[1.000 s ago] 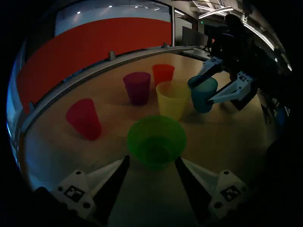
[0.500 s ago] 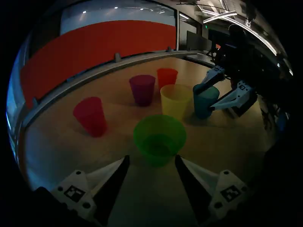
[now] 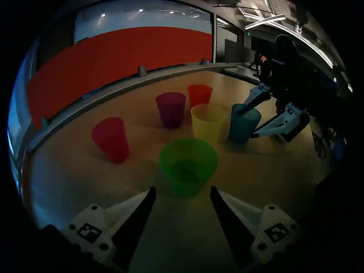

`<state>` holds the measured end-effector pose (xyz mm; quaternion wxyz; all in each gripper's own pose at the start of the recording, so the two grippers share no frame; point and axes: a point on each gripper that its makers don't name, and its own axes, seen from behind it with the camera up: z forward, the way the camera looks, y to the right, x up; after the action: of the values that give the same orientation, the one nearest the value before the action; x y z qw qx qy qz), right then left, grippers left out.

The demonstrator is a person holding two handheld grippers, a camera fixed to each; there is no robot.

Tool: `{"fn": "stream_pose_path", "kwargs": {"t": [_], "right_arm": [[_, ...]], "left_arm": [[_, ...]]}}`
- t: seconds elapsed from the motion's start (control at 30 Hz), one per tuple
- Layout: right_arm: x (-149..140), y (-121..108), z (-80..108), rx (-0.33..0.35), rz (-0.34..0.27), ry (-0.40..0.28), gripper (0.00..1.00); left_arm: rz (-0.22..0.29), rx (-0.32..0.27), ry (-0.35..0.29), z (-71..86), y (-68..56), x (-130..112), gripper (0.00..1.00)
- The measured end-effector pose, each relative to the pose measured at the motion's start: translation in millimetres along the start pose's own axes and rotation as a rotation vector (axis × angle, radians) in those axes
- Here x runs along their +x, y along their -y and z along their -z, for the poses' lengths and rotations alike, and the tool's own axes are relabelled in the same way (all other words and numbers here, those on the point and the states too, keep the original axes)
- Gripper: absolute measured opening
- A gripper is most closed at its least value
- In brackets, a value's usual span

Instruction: Pour water

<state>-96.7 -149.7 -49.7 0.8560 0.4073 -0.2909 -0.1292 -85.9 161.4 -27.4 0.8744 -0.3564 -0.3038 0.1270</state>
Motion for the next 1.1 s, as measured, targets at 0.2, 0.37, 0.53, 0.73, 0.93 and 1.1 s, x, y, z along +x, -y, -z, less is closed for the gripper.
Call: {"fn": "stream_pose_path", "kwargs": {"t": [0.2, 0.37, 0.53, 0.73, 0.93, 1.1], "right_arm": [[4.3, 1.9, 15.4, -0.016, -0.010, -0.021, 1.00], [1.7, 1.9, 31.6, -0.046, -0.016, -0.036, 1.00], [-0.5, 0.6, 49.9, -0.085, -0.023, -0.056, 0.99], [6.6, -3.0, 71.5, -0.142, -0.046, -0.105, 0.99], [22.4, -8.4, 89.2, -0.208, -0.062, -0.171, 0.99], [46.1, -17.7, 106.7, -0.287, -0.074, -0.253, 0.99]], "left_arm": [[0.006, 0.025, -0.020, 15.4, 3.3, 0.4, 0.88], [0.017, 0.052, -0.048, 32.8, 4.0, 0.2, 0.88], [0.037, 0.094, -0.094, 52.3, 8.0, 3.3, 0.88], [0.069, 0.161, -0.177, 77.7, 17.5, 12.7, 0.88], [0.087, 0.245, -0.282, 103.7, 29.9, 30.6, 0.88], [0.081, 0.333, -0.386, 128.8, 37.6, 49.4, 0.88]]}}
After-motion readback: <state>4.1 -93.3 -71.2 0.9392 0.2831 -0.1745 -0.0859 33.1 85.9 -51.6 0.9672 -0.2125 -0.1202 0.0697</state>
